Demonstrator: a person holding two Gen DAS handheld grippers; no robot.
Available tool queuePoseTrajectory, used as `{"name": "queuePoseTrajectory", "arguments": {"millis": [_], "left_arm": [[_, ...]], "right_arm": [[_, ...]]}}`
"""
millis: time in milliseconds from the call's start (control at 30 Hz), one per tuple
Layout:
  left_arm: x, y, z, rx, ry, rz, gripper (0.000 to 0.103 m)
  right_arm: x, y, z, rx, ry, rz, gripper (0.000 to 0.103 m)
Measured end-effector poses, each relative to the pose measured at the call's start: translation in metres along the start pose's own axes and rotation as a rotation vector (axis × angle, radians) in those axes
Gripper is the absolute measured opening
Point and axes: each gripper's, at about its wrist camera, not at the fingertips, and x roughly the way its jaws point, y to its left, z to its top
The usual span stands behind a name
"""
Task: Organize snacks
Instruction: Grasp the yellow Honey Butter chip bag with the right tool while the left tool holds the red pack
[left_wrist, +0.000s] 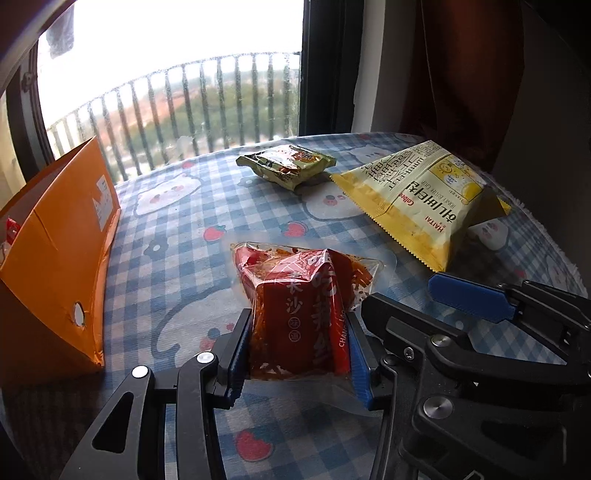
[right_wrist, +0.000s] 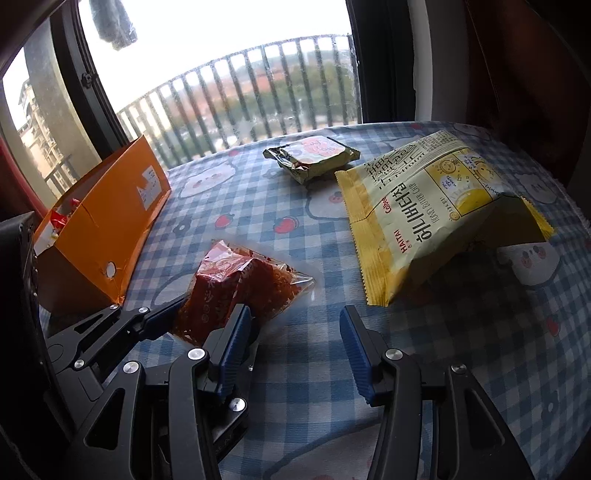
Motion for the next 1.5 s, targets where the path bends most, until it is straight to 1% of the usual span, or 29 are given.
{"name": "queuePoseTrajectory", "arguments": {"millis": [100,200,300,367,400,467,567,633,867,967,1033,1200,1333,1400,1500], "left_arm": [[-0.009,-0.002,0.007,-0.021,-0.015,0.001,0.047],[-0.019,-0.006,0.018,-0.029,-0.052,0.015,0.048],[-0.028,-0.012,0.031,-0.029,-0.093,0.030,0.048],[-0.031,-0.016,0.041,-0.025,-0.120,0.038,0.048],[-0.032,-0.018,0.046,-0.024,-0.131,0.042,0.048],[-0.032,-0.021,0.055,-0.026,-0.146,0.048,0.048],[-0.027,-0.027,0.068,-0.029,-0.157,0.048,0.048],[-0.021,-0.030,0.075,-0.031,-0.163,0.052,0.048],[0.023,-0.036,0.095,-0.031,-0.121,0.055,0.048],[0.040,-0.039,0.097,-0.035,-0.107,0.060,0.048],[0.051,-0.040,0.096,-0.036,-0.095,0.077,0.048],[0.074,-0.036,0.091,-0.045,-0.037,0.081,0.048],[0.077,-0.034,0.088,-0.049,-0.025,0.079,0.048],[0.077,-0.034,0.085,-0.045,-0.020,0.081,0.049],[0.079,-0.035,0.081,-0.052,-0.010,0.077,0.049]], "right_arm": [[-0.012,0.000,0.003,-0.004,-0.030,0.002,0.055],[-0.025,-0.003,0.010,-0.003,-0.075,-0.011,0.056],[-0.037,-0.007,0.020,-0.004,-0.122,-0.041,0.067],[-0.044,-0.013,0.028,-0.005,-0.153,-0.056,0.079],[-0.047,-0.016,0.032,-0.005,-0.168,-0.061,0.081],[-0.051,-0.022,0.039,-0.008,-0.193,-0.070,0.091],[-0.051,-0.033,0.051,-0.004,-0.219,-0.082,0.100],[-0.048,-0.043,0.059,0.001,-0.223,-0.086,0.103],[-0.019,-0.072,0.079,0.014,-0.171,-0.123,0.103],[-0.007,-0.082,0.082,0.012,-0.157,-0.137,0.103],[-0.001,-0.089,0.082,0.003,-0.160,-0.159,0.103],[0.021,-0.102,0.080,-0.011,-0.097,-0.173,0.103],[0.031,-0.107,0.077,-0.011,-0.085,-0.158,0.103],[0.037,-0.112,0.076,-0.003,-0.063,-0.151,0.103],[0.045,-0.119,0.072,0.027,-0.035,-0.163,0.103]]}}
